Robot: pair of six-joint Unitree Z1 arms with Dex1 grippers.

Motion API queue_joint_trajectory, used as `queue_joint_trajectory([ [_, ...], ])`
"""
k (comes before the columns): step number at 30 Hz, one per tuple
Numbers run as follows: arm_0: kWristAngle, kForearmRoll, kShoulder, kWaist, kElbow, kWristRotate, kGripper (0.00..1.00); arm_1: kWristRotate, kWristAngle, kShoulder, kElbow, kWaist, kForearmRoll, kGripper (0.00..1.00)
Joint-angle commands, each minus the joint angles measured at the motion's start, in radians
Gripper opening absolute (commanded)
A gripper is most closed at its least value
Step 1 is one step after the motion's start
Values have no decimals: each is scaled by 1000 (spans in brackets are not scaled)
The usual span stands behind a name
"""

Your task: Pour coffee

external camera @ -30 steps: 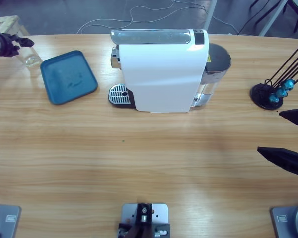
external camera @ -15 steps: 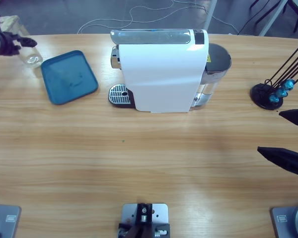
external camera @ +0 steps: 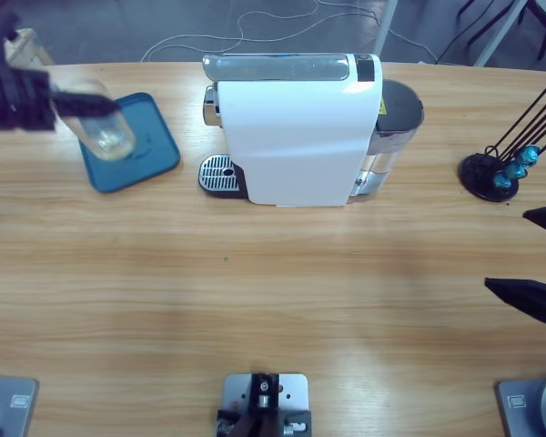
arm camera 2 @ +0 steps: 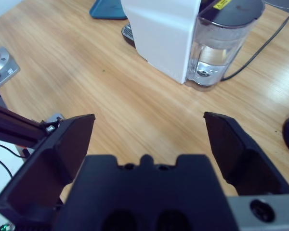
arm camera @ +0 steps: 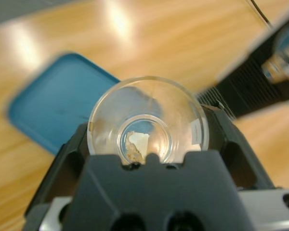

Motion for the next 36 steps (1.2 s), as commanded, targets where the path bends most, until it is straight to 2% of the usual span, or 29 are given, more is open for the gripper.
queue_joint_trajectory([
  [1, -73, -132, 117, -133, 36, 30, 526, -15, 33, -36, 6, -4, 36, 1000],
  [15, -13, -144, 372, -236, -122, 101, 526, -18, 42, -52, 17, -4, 31, 1000],
  [26, -12, -163, 414, -282, -138, 103, 531, -18, 41, -47, 19, -4, 28, 1000],
  [27, 5, -162, 412, -283, -128, 103, 633, -19, 41, -48, 19, -4, 28, 1000],
  [28, 34, -161, 409, -290, -119, 108, 839, -19, 42, -48, 19, -4, 28, 1000],
  [29, 50, -162, 405, -297, -108, 126, 966, -20, 43, -47, 19, -4, 28, 1000],
  [36, 96, -163, 389, -305, -106, 157, 982, -24, 57, -36, 17, -4, 28, 1000],
])
